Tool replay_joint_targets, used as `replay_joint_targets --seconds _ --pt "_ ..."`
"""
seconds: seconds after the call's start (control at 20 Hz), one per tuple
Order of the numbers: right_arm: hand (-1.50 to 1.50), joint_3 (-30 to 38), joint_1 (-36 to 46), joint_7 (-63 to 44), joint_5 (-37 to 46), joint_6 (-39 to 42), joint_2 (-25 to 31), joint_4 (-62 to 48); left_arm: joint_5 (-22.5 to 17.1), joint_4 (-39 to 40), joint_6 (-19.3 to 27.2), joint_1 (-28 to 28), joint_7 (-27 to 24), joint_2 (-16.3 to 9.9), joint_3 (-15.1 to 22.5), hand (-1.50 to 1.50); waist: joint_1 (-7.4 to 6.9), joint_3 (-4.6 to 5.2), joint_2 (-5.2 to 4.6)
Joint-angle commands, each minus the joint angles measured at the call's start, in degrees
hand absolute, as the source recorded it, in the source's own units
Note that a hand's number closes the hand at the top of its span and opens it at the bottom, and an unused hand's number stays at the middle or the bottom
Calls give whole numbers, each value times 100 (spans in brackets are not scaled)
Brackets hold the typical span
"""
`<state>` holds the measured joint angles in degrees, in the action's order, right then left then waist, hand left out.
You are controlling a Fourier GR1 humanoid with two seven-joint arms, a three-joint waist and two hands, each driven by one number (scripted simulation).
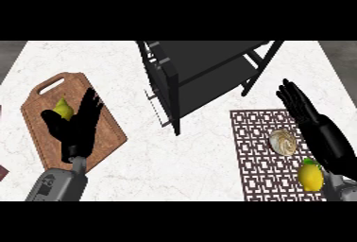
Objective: Pick the cupcake from the placemat and place it in the tiered shelf
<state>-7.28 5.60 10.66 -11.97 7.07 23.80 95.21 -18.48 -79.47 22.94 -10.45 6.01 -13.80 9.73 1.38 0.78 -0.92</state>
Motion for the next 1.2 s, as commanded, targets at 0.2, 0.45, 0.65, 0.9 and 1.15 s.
replay_joint_targets --seconds 0.2,0.45,0.65,0.9,1.15 --pt "150 2033 247 1166 -770 1197 1491 -1657 -60 371 -603 341 528 -546 -8 0 -147 -100 38" --pt "150 2026 183 665 126 835 1948 -3603 -181 459 -1031 302 713 -558 177 0 -323 -106 -38" --pt "-150 2092 667 2079 190 2084 2361 -4976 -387 336 -1403 516 712 -824 -62 0 -329 -101 33" --pt "-150 1582 721 3006 856 3065 2852 -5202 -315 115 -1415 943 646 -769 37 0 -306 -95 65" --pt "-150 1181 1121 2570 999 3498 3106 -4747 -179 634 -1390 633 481 -570 -26 0 -200 -77 76"
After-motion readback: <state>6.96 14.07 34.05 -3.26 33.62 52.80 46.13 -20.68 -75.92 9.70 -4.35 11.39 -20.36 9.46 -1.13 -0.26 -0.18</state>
